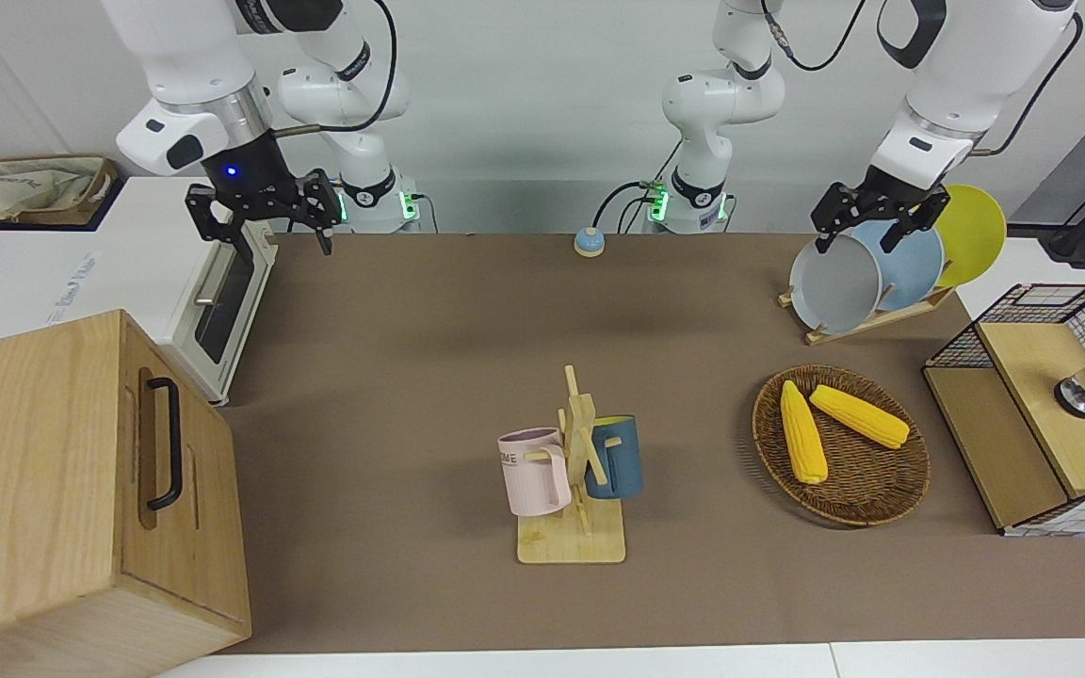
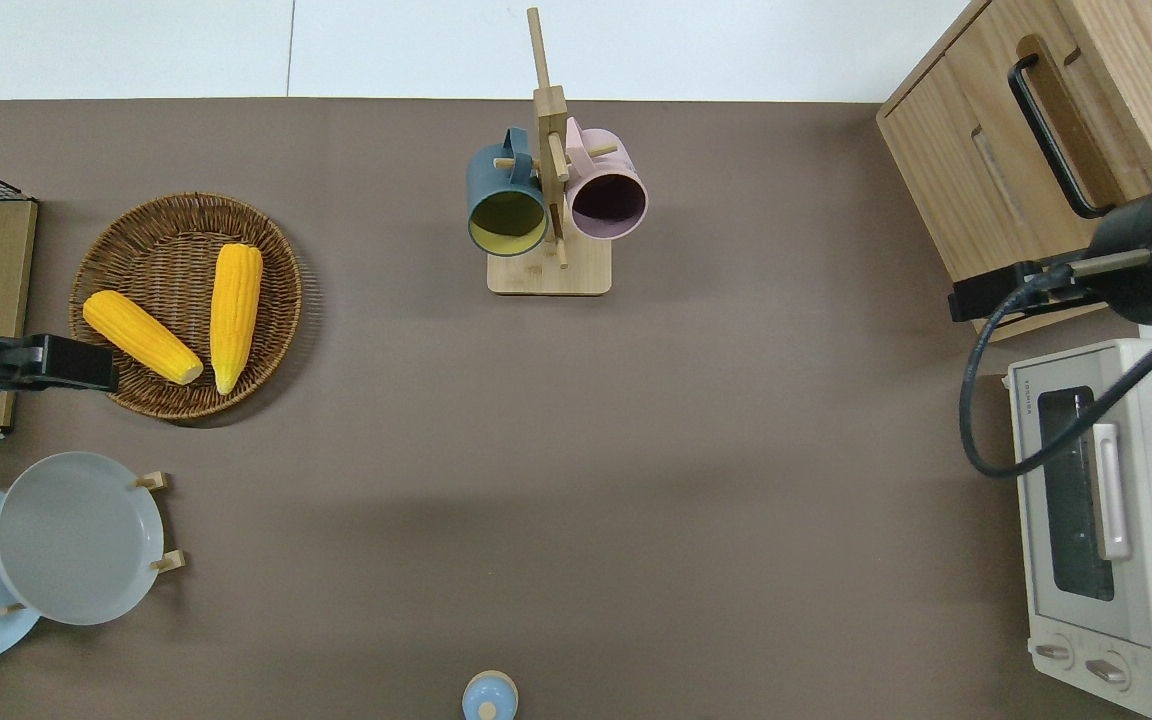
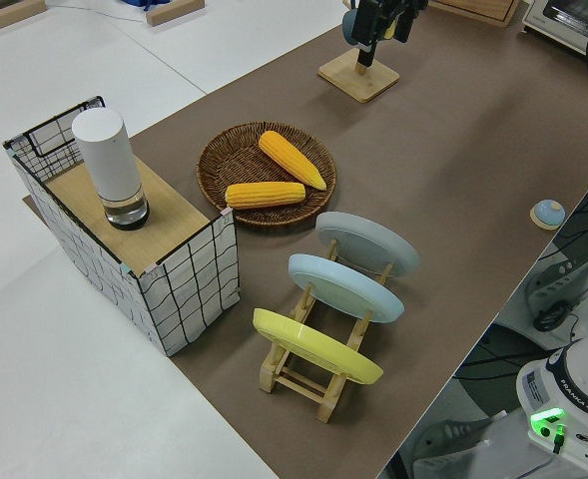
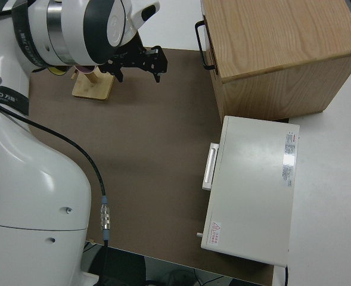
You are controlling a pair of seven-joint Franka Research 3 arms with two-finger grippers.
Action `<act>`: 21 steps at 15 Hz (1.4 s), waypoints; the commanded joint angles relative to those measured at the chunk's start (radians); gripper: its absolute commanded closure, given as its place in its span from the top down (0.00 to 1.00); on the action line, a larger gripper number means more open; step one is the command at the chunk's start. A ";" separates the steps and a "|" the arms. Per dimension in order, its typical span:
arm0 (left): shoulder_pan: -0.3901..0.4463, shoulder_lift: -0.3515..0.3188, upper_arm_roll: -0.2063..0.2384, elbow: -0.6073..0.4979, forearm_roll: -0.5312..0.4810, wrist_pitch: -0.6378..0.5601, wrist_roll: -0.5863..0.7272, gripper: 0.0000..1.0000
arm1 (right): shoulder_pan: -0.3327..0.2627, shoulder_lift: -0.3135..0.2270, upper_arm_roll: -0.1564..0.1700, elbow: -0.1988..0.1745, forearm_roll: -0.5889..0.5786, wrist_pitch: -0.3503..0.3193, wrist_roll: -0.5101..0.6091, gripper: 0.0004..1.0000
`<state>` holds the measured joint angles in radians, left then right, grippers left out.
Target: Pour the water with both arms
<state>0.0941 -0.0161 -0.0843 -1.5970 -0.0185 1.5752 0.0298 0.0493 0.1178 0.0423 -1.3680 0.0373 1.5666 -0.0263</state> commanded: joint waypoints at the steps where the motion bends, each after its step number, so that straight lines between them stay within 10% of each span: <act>1: 0.006 0.015 0.056 0.020 0.017 0.002 0.083 0.99 | 0.050 -0.030 -0.006 -0.100 0.041 0.142 0.006 0.98; 5: 0.006 0.054 0.153 0.067 0.017 0.005 0.215 0.99 | 0.133 -0.006 -0.001 -0.186 0.039 0.346 0.016 0.98; 11: 0.010 0.111 0.302 0.091 0.005 0.065 0.399 0.99 | 0.216 0.106 -0.001 -0.194 0.015 0.604 -0.044 0.98; 21: 0.211 0.185 0.313 0.101 -0.089 0.249 0.642 0.99 | 0.221 0.268 0.050 -0.113 -0.125 0.773 -0.288 0.98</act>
<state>0.2624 0.1303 0.2326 -1.5329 -0.0744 1.7766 0.6027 0.2709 0.3051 0.0694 -1.5452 -0.0573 2.3000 -0.2752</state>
